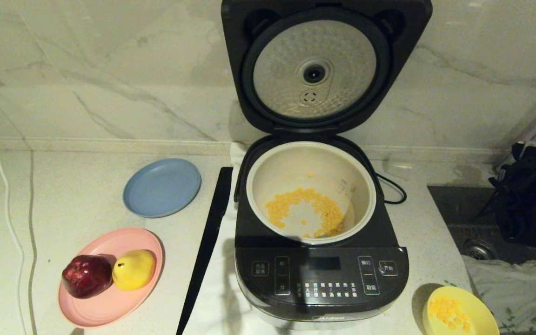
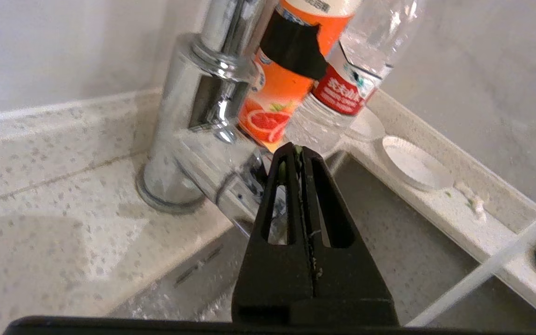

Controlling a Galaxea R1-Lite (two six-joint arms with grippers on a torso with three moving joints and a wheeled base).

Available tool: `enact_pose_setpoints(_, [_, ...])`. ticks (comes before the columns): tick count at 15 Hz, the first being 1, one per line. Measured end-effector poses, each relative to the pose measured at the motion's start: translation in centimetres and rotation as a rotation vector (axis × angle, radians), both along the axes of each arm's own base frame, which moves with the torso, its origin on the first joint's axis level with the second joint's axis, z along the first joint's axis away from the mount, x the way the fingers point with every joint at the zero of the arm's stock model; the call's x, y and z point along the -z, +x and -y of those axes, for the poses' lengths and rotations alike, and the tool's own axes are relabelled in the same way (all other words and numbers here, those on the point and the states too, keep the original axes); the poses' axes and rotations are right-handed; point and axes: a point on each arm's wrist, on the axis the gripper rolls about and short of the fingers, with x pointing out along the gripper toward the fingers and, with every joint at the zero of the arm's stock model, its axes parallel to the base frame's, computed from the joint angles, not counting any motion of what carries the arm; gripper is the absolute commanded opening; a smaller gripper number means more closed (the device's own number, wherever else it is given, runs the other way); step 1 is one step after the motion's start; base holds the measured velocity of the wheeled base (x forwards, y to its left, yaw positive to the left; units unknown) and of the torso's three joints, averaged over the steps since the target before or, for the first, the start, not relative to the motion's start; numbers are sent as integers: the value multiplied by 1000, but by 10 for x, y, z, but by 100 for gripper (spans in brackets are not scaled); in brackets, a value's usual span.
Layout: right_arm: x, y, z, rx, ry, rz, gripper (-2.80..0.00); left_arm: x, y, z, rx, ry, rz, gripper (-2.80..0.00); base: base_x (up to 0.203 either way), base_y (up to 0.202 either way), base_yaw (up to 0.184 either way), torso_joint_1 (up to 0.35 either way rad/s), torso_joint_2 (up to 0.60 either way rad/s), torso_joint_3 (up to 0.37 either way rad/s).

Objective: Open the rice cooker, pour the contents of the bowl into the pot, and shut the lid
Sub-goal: Turn off the tap, then close the rice cooker

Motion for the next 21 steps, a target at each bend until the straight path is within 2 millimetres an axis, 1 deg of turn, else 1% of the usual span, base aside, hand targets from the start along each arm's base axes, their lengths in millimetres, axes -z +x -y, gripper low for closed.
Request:
enact_pose_setpoints(3, [1,6,-3,-8,-5,11,-280,0,0,0,-1,0,0,-280,0,0,0,0,0,0])
enact_pose_setpoints(6, [-2,6,-8,-17,-6,20,-280,0,0,0,0,0,0,-280,0,0,0,0,0,0])
enact_pose_setpoints(8, [-4,-1,-12,-18,-5,20,-280,0,0,0,1,0,0,-280,0,0,0,0,0,0])
enact_pose_setpoints(9, [-4,-8,-15,-22,2,4,-280,0,0,0,0,0,0,-280,0,0,0,0,0,0])
enact_pose_setpoints(11, [-13,-25,-29,-45,13,-22,-280,0,0,0,0,0,0,-280,0,0,0,0,0,0])
enact_pose_setpoints(12, [-22,-35,-39,-62,15,-25,-280,0,0,0,0,0,0,-280,0,0,0,0,0,0])
enact_pose_setpoints(13, [-34,-45,-53,-89,15,-23,-280,0,0,0,0,0,0,-280,0,0,0,0,0,0])
enact_pose_setpoints(16, [-67,-80,-106,-212,16,-25,-280,0,0,0,1,0,0,-280,0,0,0,0,0,0])
enact_pose_setpoints(17, [-74,-93,-122,-254,17,-34,-280,0,0,0,0,-1,0,-280,0,0,0,0,0,0])
enact_pose_setpoints(20, [-87,-135,-170,-401,28,-44,-280,0,0,0,-1,0,0,-280,0,0,0,0,0,0])
enact_pose_setpoints(21, [-92,-149,-181,-446,30,-43,-280,0,0,0,0,-1,0,-280,0,0,0,0,0,0])
